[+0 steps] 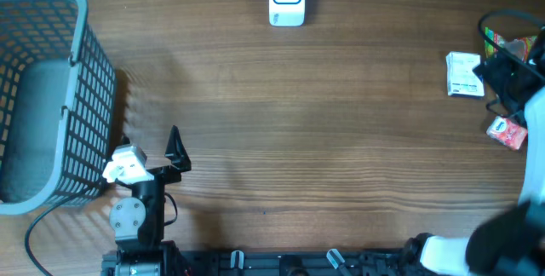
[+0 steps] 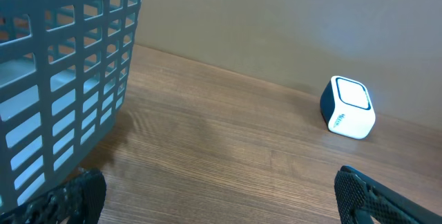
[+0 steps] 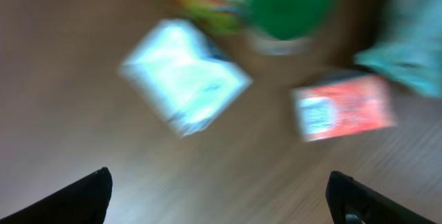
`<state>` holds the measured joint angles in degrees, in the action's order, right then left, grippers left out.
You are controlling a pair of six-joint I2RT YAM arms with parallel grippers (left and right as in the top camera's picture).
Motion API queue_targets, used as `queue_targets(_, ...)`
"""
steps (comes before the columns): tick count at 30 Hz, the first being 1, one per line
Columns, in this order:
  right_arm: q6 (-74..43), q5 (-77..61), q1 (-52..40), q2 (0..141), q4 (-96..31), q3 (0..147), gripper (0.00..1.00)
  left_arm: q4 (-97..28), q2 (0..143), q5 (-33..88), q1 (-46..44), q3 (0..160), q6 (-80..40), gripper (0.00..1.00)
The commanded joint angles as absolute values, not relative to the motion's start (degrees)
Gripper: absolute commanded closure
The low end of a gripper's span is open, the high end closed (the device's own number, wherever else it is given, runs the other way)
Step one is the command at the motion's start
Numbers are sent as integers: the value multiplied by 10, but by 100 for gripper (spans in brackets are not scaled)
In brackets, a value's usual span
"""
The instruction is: Scan the item barcode
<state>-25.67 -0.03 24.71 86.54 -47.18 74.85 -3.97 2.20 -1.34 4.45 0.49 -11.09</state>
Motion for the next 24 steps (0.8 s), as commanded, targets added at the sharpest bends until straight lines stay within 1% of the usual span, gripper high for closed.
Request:
queue_targets(1,-255,-233,195,754,-481,768,0,-41,20,-7,43,3,-114,0)
queue_targets(7,-258,-239,58,595,-486,768,0,-41,20,-7,43,3,-114,0)
queue_targets(10,-281,-239,11,528,-499,768,0,-41,20,-7,43,3,-114,0)
queue_targets(14,-319,-239,2,470,-509,768,0,-41,20,-7,43,3,-114,0)
queue_targets(17,-314,-237,2,446,-548,768,0,-41,20,-7,43,3,-114,0)
queue_targets(19,-311,-209,2,437,-566,768,0,-41,20,-7,43,3,-114,0)
queue_targets(24,-186,-206,2,437,-572,761,1,-41,20,-7,43,3,-114,0)
